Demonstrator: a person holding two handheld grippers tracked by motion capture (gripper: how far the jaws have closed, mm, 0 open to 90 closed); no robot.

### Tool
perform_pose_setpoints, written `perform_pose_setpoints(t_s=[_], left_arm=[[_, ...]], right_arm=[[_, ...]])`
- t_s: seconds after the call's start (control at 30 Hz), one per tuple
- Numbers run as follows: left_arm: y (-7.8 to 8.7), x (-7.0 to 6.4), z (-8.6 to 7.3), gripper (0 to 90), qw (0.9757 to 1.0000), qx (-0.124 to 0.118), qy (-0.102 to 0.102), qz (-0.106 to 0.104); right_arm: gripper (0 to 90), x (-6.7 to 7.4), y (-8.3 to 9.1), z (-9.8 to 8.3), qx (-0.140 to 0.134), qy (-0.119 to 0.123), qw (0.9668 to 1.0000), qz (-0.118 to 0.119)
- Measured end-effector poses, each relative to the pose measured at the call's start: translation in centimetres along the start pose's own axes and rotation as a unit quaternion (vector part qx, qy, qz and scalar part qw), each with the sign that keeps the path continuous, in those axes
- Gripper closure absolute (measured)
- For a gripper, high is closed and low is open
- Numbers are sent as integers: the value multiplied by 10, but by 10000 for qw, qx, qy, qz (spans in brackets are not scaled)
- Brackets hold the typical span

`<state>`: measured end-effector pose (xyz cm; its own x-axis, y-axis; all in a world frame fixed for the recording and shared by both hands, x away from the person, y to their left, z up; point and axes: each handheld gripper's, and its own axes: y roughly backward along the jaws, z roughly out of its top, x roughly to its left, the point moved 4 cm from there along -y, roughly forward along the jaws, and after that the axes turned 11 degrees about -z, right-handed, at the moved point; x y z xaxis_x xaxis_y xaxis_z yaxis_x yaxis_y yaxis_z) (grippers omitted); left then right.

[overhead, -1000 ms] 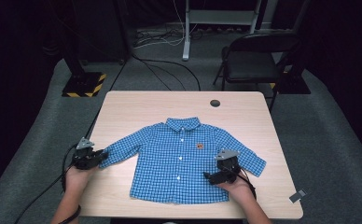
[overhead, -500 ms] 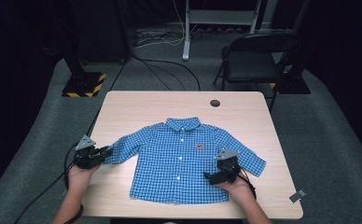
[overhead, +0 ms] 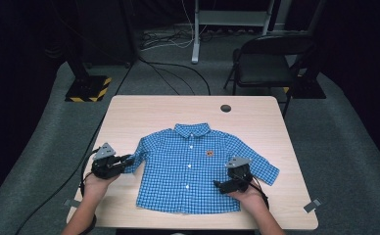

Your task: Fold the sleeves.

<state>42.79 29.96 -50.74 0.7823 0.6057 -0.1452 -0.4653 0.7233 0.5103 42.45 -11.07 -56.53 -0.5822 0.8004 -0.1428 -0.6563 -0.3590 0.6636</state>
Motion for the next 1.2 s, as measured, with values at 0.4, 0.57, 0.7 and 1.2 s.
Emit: perform_pose_setpoints(t_s=[0.4,0.57,0.7,1.2], left_arm=[[-13,-18,7,742,9991,-62,-67,-407],[-21,-28,9,741,9982,-33,-123,-591],[-29,-36,9,740,9971,62,-214,-725],[-58,-56,1,728,9922,555,-411,-1043]], right_arm=[[15,0,0,0,0,0,10000,0],[15,0,0,0,0,1,10000,0],[15,0,0,0,0,0,10000,0],[15,0,0,0,2,0,10000,1]])
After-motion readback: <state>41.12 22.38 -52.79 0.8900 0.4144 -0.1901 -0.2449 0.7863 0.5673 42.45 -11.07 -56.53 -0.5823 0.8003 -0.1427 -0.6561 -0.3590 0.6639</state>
